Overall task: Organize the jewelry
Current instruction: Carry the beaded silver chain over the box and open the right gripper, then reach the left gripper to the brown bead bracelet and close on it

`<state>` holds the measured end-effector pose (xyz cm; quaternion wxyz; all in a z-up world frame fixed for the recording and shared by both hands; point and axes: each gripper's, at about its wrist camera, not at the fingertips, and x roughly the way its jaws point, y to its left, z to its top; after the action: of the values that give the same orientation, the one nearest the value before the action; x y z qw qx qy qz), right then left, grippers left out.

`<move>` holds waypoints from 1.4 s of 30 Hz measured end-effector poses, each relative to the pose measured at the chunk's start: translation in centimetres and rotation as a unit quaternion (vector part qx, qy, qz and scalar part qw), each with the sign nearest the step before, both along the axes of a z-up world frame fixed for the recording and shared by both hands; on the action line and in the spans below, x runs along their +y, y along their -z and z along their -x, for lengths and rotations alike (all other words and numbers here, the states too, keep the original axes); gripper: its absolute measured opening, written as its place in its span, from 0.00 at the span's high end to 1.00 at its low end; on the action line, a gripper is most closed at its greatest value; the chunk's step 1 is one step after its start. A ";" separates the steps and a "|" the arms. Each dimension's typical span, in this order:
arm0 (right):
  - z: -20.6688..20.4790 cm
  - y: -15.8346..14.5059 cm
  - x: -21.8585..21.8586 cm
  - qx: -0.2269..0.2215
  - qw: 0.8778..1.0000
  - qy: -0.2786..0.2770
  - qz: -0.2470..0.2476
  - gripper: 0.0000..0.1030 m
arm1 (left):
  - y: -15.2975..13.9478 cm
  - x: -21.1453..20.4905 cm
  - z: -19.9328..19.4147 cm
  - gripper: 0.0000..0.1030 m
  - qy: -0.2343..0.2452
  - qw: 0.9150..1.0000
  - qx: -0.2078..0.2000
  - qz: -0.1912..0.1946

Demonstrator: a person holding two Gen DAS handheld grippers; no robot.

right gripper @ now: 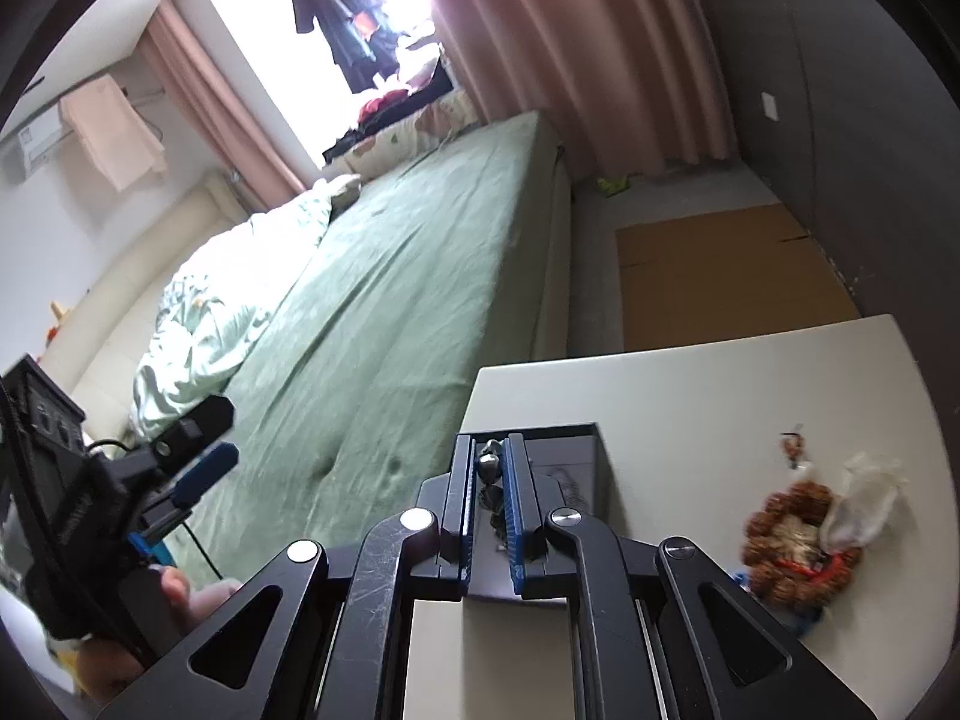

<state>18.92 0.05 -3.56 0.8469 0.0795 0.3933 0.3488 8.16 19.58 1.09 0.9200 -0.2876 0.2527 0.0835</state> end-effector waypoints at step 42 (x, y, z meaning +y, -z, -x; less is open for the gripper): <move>0.5 1.8 -22.6 0.069 0.973 0.216 -0.036 0.14 | 1.5 -12.3 -4.7 0.08 0.103 0.994 0.027 -0.025</move>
<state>18.43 -22.58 -5.38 0.8696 0.2170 0.4116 0.1653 12.89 7.29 -0.38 0.9236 -0.2344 0.3033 0.0028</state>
